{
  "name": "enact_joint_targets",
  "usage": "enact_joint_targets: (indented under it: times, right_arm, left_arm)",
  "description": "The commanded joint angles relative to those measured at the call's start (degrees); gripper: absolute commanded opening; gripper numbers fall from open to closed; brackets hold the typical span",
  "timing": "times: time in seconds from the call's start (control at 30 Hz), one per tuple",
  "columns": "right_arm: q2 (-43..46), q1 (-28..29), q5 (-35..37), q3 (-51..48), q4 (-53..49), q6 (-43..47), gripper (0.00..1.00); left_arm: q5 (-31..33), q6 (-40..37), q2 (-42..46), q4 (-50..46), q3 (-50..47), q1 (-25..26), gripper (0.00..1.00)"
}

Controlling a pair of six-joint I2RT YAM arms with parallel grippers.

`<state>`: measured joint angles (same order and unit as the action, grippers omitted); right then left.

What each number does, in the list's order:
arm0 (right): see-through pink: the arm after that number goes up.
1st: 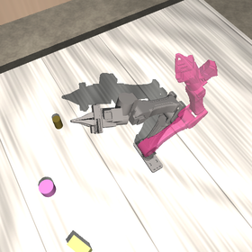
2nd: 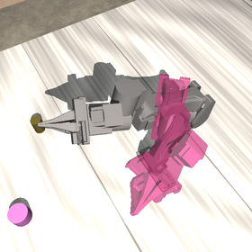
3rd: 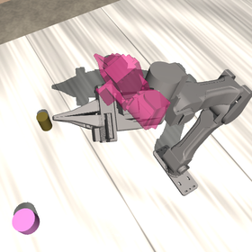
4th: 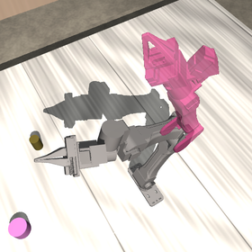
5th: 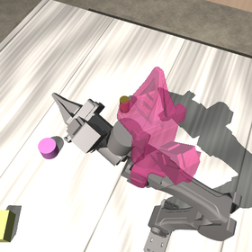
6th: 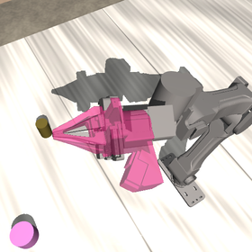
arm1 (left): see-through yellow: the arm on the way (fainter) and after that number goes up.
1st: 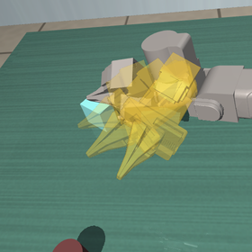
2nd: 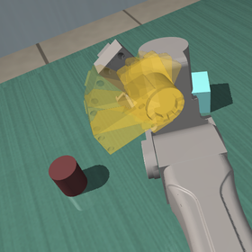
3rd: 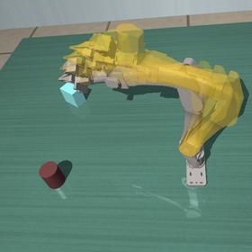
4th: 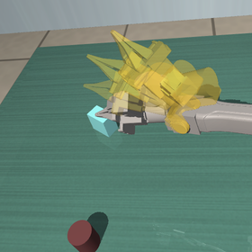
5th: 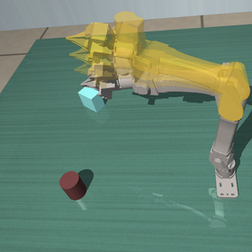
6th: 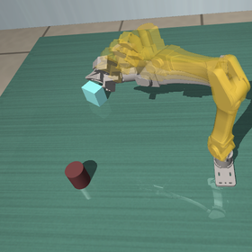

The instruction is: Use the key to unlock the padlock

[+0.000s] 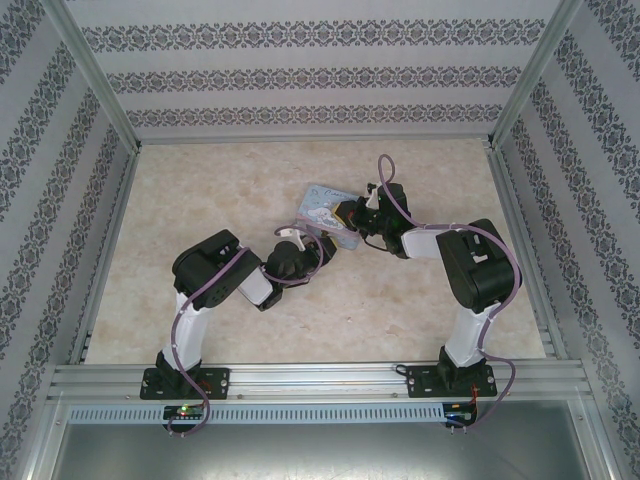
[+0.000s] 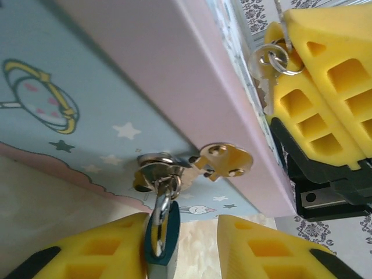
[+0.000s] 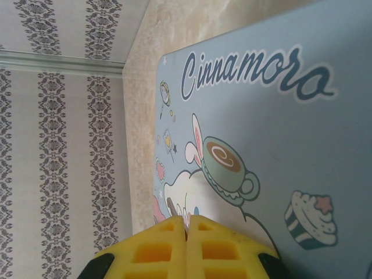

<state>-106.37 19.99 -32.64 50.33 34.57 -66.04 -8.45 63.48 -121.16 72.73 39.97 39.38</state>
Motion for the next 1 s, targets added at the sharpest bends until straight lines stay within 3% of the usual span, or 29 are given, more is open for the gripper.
enact_joint_targets:
  times: [0.0,0.27,0.5,0.73,0.97]
  right_arm:
    - [-2.27,-0.23,-0.43,-1.07,-3.51,0.54,0.0]
    - [-2.44,-0.58,-0.75,-1.11,-3.15,0.56,0.0]
    - [-2.19,-1.57,-2.46,0.57,-3.35,0.23,0.0]
    - [3.7,-1.93,-4.18,1.17,-4.61,0.47,0.0]
    - [12.2,-0.01,-3.26,-4.61,-4.34,0.21,0.0]
  left_arm:
    - [1.15,0.03,-1.09,-1.1,-0.1,0.53,0.32]
    - [1.04,-0.17,-1.27,-1.45,0.4,0.53,0.21]
    - [1.15,-0.1,-0.45,-2.35,0.55,0.26,0.01]
    - [2.62,0.24,3.21,-5.4,-1.39,0.13,0.0]
    - [7.16,3.87,6.83,-5.24,-6.58,0.18,0.0]
